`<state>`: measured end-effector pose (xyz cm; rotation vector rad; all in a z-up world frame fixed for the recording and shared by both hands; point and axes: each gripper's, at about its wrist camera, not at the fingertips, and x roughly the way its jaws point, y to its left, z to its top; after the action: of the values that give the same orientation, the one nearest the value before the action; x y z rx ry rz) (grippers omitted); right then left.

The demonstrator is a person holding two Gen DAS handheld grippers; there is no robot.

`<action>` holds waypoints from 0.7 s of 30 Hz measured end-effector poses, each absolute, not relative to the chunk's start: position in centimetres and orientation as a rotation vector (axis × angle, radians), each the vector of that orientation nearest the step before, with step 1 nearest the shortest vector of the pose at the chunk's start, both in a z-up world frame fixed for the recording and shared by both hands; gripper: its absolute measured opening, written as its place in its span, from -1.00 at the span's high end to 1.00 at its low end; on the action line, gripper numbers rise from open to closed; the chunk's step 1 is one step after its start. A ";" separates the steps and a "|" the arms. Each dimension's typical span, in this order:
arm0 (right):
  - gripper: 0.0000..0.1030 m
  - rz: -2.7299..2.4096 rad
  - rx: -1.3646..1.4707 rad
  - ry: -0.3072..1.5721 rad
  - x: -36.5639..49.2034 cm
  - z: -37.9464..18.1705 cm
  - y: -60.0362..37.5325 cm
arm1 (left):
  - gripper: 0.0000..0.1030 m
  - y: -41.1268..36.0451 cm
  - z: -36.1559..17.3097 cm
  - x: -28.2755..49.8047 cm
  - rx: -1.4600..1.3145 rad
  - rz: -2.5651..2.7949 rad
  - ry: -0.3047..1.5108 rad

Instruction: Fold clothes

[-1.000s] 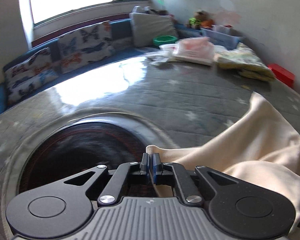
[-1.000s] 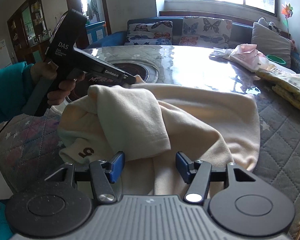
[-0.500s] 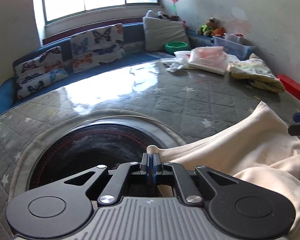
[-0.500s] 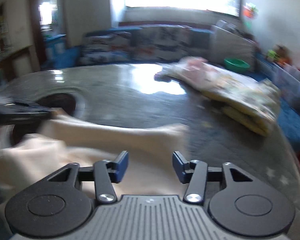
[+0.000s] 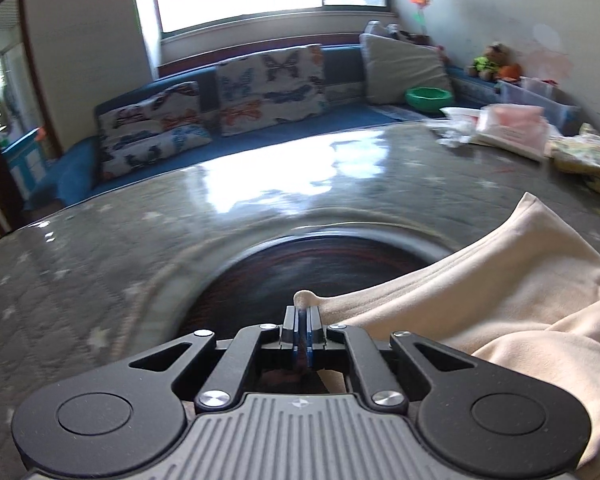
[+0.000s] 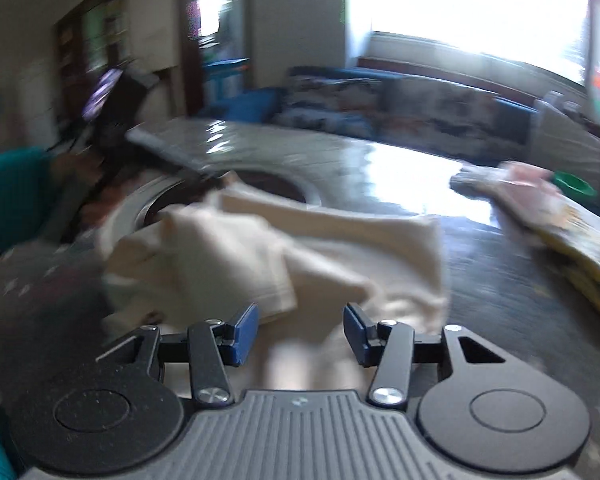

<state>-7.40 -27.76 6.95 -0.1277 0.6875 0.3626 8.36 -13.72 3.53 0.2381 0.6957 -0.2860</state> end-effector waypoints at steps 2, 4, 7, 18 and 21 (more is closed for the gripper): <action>0.07 0.408 -0.128 0.714 -6.4 6.1 -26.0 | 0.92 -12.2 3.6 8.7 0.233 -0.245 0.698; 0.07 0.449 -0.115 0.732 -5.6 5.3 -24.4 | 0.92 -10.6 3.8 8.9 0.235 -0.206 0.696; 0.07 0.529 -0.107 0.771 -5.1 4.4 -21.9 | 0.92 -8.2 4.2 9.2 0.230 -0.154 0.691; 0.07 0.610 -0.237 0.712 -5.1 4.2 -15.6 | 0.92 -3.9 3.4 9.0 0.219 -0.088 0.716; 0.40 0.587 -0.229 0.732 -4.6 3.8 -15.2 | 0.92 -3.7 3.5 8.7 0.220 -0.088 0.709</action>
<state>-4.56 -15.18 3.81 -0.2291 0.7323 0.5866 8.71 -3.72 3.51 0.2198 0.7087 -0.0881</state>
